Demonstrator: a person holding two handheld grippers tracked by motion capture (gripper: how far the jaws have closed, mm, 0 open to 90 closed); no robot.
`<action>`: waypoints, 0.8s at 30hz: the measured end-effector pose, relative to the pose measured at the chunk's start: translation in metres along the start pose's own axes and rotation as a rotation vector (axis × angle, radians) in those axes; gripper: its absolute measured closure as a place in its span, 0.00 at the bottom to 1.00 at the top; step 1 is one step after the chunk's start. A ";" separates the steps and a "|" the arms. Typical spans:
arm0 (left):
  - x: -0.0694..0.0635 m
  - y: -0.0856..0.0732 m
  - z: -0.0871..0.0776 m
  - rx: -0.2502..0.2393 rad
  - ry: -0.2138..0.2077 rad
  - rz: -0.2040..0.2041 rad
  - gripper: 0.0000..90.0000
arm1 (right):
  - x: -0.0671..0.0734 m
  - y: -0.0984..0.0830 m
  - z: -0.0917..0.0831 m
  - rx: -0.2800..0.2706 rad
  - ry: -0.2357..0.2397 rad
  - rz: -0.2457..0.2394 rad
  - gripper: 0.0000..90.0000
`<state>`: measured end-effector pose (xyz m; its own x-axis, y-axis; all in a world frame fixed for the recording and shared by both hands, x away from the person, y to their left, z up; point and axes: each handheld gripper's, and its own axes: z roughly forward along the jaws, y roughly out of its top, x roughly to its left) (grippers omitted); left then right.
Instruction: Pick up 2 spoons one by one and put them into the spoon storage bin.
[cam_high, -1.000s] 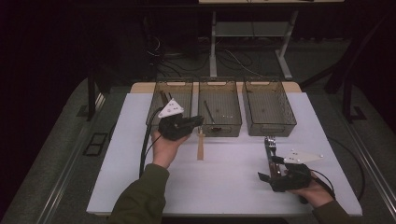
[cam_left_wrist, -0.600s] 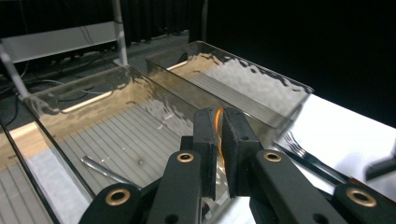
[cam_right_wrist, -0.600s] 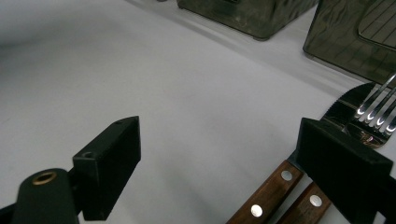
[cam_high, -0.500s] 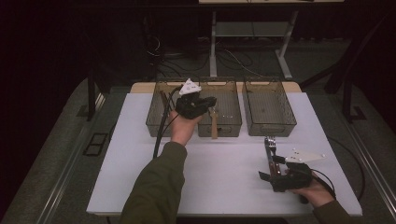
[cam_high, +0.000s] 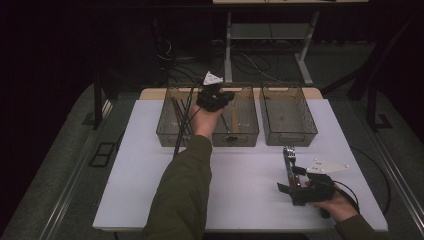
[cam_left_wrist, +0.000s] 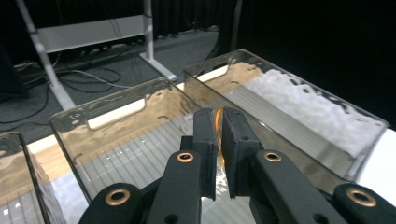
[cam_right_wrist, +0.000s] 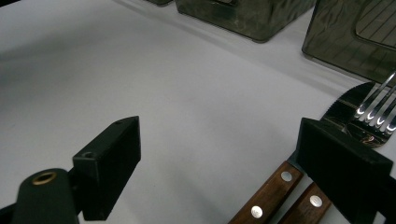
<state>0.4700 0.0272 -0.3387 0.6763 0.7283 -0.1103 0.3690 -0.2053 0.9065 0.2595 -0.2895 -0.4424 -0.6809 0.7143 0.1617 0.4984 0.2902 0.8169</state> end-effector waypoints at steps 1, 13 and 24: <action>0.002 0.000 0.003 0.005 0.007 -0.001 0.94 | 0.000 0.000 0.000 -0.003 0.001 0.001 0.16; 0.012 -0.011 0.029 0.129 0.101 0.069 0.93 | -0.001 0.000 0.000 -0.004 0.012 -0.001 0.16; 0.007 -0.020 0.037 0.252 0.125 0.134 0.67 | 0.000 0.000 0.000 -0.004 0.014 0.001 0.16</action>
<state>0.4910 0.0120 -0.3729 0.6519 0.7552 0.0687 0.4386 -0.4494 0.7783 0.2598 -0.2897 -0.4426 -0.6881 0.7053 0.1702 0.4969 0.2871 0.8190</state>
